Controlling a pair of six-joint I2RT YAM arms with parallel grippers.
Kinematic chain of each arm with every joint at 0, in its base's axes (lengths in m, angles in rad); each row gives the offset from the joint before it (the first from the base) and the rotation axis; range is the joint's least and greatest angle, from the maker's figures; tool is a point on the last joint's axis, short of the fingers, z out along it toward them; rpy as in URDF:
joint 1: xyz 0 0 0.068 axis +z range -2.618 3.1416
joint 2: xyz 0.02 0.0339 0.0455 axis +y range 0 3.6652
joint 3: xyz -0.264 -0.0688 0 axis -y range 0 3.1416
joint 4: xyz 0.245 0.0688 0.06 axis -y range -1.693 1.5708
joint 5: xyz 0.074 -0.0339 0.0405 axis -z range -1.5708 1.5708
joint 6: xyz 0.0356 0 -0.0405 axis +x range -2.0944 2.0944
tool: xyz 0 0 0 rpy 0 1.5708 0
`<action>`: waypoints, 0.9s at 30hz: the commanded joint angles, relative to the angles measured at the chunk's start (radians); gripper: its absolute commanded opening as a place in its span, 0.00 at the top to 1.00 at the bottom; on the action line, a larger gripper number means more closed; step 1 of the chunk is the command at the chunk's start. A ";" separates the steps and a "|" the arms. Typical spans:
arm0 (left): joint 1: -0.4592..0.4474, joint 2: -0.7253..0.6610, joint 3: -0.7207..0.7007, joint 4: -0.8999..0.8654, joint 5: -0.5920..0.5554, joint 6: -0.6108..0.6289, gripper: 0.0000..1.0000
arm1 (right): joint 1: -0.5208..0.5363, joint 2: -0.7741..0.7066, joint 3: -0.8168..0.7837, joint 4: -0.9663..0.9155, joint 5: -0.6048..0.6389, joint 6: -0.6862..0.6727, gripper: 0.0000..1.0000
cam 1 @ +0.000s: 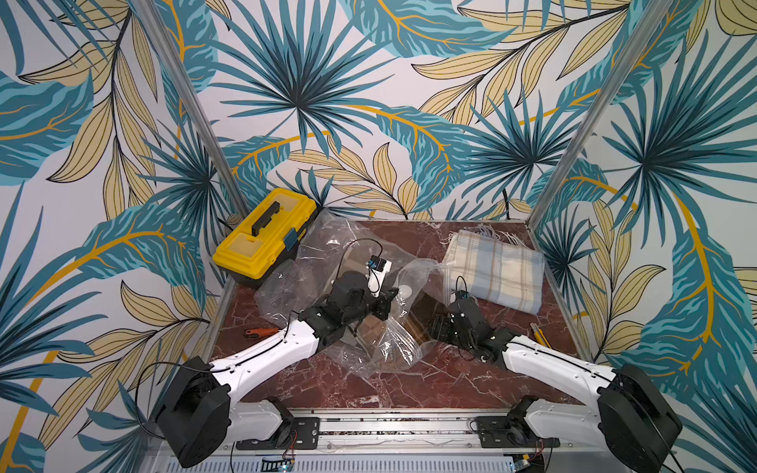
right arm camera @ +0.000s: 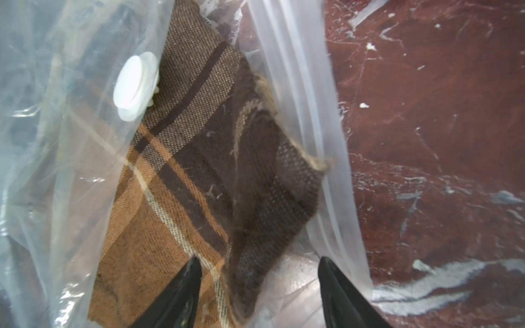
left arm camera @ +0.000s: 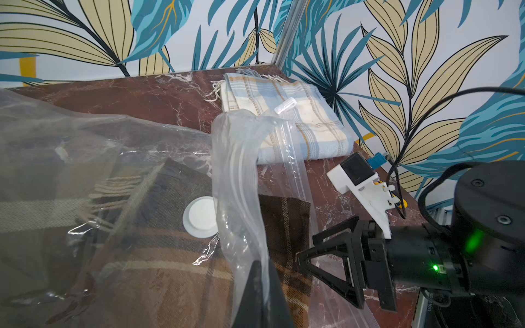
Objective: Take the blanket out of the vacuum bag
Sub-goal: Take out the blanket from the vacuum bag.
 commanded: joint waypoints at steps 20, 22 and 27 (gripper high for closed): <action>-0.005 0.015 0.030 -0.037 -0.016 0.018 1.00 | -0.053 0.239 0.135 0.156 -0.100 -0.122 0.39; -0.004 0.023 0.031 -0.030 -0.013 0.017 1.00 | -0.053 0.258 0.139 0.171 -0.125 -0.114 0.49; -0.004 0.032 0.036 -0.031 -0.013 0.019 1.00 | -0.053 0.317 0.151 0.198 -0.173 -0.099 0.61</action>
